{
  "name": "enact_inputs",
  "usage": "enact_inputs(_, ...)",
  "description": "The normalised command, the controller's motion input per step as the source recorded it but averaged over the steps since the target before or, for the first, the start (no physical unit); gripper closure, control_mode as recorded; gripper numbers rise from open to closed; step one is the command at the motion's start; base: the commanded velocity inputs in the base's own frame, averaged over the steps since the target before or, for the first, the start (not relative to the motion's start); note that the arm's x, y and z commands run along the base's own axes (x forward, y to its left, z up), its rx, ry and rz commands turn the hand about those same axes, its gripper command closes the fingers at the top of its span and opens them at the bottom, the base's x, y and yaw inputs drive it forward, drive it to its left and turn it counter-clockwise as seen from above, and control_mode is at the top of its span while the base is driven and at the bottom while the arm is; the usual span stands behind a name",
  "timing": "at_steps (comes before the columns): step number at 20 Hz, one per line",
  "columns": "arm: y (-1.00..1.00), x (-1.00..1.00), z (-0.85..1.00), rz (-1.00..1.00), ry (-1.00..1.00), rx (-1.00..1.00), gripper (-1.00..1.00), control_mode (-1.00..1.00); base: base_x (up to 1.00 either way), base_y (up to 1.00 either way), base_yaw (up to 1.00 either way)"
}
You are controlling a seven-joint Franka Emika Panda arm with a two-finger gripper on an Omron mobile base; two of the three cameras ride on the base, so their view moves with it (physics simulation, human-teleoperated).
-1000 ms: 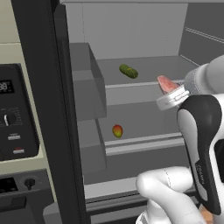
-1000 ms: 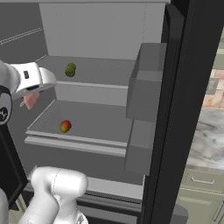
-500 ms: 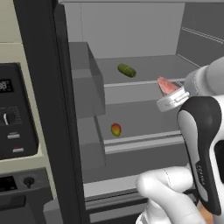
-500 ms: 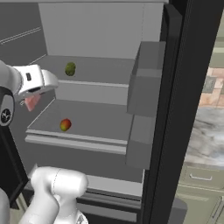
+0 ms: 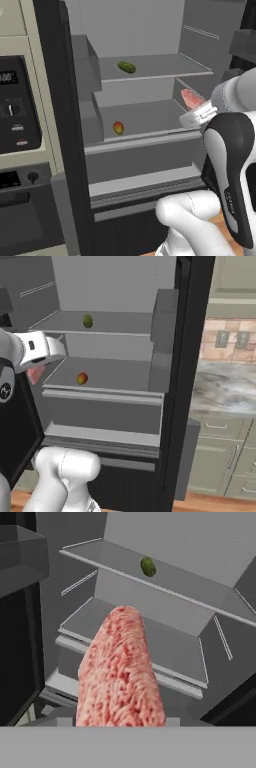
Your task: Open the fridge, remove the mango, cucumber, and steak, and place them on any counter.
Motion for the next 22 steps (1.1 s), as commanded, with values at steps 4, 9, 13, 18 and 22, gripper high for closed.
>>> enact_inputs(4,0.00,0.00,0.00,0.00,0.00,0.00,1.00,1.00,-0.66,0.00,0.00)
enact_inputs(9,0.00,0.00,0.00,0.00,0.00,0.00,1.00,1.00,-1.00,0.02,0.00)
enact_inputs(13,0.00,0.00,0.00,0.00,0.00,0.00,1.00,1.00,-0.99,0.34,0.13)
enact_inputs(18,0.00,0.00,0.00,0.00,0.00,0.00,1.00,1.00,-0.59,0.88,0.71)
enact_inputs(22,0.00,0.00,0.00,0.00,0.00,0.00,1.00,1.00,-0.39,0.64,0.93)
